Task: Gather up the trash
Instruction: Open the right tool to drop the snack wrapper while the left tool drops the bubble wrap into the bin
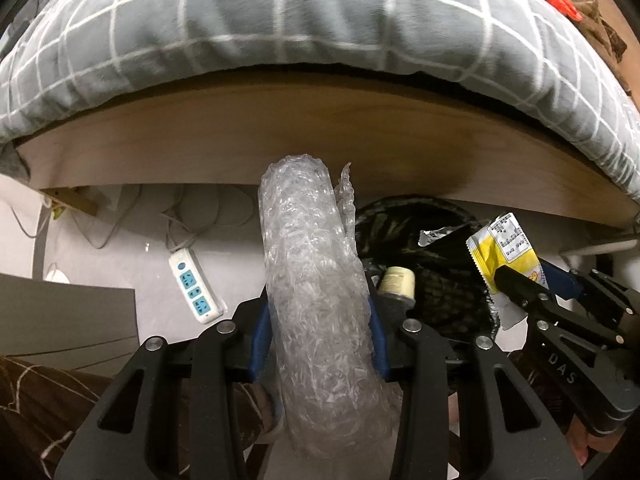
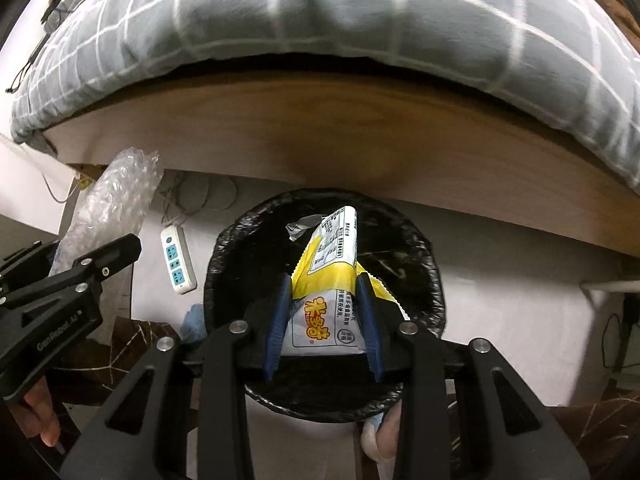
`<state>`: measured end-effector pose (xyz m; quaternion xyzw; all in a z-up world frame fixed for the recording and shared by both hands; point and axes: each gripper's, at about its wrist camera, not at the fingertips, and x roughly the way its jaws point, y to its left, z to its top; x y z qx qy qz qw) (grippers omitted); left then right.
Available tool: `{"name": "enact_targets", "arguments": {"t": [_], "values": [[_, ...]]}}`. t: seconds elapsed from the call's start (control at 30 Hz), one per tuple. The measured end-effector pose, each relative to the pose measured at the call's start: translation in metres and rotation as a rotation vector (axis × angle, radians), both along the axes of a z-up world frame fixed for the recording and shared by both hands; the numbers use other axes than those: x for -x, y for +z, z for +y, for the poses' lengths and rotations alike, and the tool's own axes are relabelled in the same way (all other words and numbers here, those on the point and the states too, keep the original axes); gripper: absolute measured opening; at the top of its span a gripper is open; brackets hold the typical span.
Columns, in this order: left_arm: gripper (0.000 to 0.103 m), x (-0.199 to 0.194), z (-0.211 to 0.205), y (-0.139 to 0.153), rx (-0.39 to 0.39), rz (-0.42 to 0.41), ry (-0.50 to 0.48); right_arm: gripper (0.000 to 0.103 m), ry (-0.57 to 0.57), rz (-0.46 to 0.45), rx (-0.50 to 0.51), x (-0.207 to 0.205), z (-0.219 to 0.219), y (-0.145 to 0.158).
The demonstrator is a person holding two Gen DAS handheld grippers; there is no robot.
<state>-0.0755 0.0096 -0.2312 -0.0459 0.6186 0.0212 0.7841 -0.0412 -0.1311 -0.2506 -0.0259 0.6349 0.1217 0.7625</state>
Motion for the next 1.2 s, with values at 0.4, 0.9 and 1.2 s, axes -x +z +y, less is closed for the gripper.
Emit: {"name": "enact_targets", "arguments": {"t": [0.4,0.9,1.2], "values": [[0.039,0.01,0.017,-0.004,-0.007,0.015,0.035,0.058,0.035,-0.004,0.025,0.0,0.02,-0.008],[0.039,-0.001,-0.009,-0.003,0.006,-0.002,-0.011,0.095,-0.06,-0.137,0.067,0.0,-0.018,0.018],[0.039,-0.012,-0.057,-0.007,0.011,0.003,-0.095,0.095,-0.132,-0.149,0.099,0.009,-0.063,0.022]]}}
